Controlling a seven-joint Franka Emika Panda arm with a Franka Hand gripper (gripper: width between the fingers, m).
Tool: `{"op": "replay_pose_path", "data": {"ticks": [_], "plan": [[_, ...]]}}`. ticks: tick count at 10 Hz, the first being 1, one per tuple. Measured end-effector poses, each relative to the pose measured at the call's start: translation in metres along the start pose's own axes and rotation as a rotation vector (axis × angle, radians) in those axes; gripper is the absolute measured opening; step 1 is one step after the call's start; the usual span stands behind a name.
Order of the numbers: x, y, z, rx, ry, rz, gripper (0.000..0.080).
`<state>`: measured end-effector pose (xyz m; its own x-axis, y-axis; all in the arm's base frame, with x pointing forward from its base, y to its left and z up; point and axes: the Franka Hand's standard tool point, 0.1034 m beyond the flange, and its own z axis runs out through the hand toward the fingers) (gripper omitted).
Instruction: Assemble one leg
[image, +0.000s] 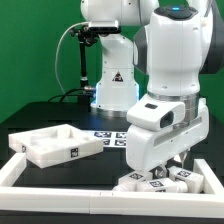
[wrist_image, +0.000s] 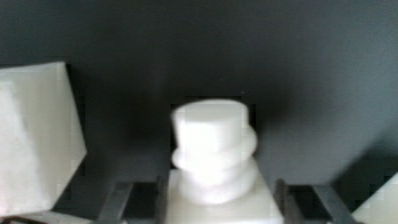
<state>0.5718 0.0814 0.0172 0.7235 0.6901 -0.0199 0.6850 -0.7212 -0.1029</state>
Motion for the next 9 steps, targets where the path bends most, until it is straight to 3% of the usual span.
{"op": "replay_pose_path", "data": {"ticks": [2, 3, 6, 7, 9], "plan": [[-0.001, 0.000, 0.000, 0.000, -0.001, 0.002, 0.0285], [-0.013, -0.007, -0.002, 0.006, -0.014, 0.021, 0.0285], [-0.054, -0.044, -0.028, 0.000, -0.042, 0.097, 0.0285], [-0.063, -0.046, -0.035, -0.003, -0.041, 0.124, 0.0285], [-0.064, -0.046, -0.033, -0.001, -0.045, 0.124, 0.0285]]}}
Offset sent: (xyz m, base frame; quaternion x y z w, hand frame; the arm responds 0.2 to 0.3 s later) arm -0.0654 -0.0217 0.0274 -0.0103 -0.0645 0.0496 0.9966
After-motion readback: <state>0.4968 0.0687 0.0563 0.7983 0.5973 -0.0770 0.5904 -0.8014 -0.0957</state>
